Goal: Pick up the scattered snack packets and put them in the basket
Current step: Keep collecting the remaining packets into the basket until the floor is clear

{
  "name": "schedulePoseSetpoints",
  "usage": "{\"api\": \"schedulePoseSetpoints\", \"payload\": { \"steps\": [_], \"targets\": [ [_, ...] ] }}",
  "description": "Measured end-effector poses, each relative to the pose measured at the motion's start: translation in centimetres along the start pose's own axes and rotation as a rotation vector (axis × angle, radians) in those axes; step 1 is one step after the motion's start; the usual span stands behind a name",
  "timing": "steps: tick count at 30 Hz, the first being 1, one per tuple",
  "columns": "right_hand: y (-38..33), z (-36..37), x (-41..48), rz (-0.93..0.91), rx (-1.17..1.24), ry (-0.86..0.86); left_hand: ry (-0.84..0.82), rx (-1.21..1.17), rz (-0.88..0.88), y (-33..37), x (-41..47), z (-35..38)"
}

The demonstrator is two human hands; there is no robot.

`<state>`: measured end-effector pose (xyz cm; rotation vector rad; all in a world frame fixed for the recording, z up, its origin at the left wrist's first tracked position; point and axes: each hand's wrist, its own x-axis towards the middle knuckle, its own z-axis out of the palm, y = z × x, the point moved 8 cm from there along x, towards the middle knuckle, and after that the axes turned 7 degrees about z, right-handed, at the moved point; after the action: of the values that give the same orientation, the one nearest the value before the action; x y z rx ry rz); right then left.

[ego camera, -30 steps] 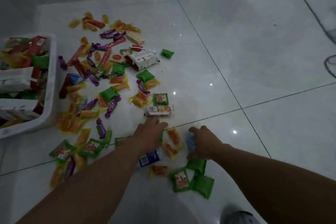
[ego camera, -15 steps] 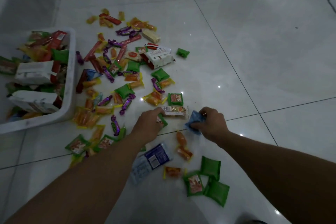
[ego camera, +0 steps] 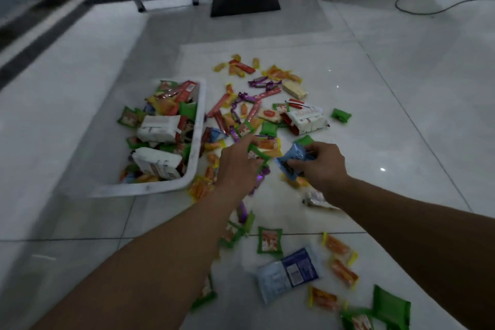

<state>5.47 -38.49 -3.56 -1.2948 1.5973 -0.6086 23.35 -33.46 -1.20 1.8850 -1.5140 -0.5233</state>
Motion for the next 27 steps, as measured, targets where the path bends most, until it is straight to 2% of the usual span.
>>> {"api": "schedulePoseSetpoints", "payload": {
  "steps": [5,14,19,23,27],
  "targets": [
    [-6.3,6.9,-0.5,-0.134,0.009,-0.103,0.299,-0.051,-0.088,-3.7,1.1,-8.7],
    [-13.4,18.1,-1.3,-0.248,-0.009,-0.220,0.610,0.003,-0.389,-15.7,-1.9,-19.3],
    [-15.6,22.3,-1.2,-0.328,-0.028,-0.244,0.502,0.148,-0.511,-20.3,-3.8,-19.4],
    [-14.7,23.7,-0.5,-0.326,-0.174,-0.286,0.422,0.168,-0.471,-19.9,-3.9,-18.0],
    [-12.7,21.6,-0.1,-0.351,-0.244,-0.248,0.385,0.157,-0.379,-18.0,-2.5,-16.6]
  ]
}}
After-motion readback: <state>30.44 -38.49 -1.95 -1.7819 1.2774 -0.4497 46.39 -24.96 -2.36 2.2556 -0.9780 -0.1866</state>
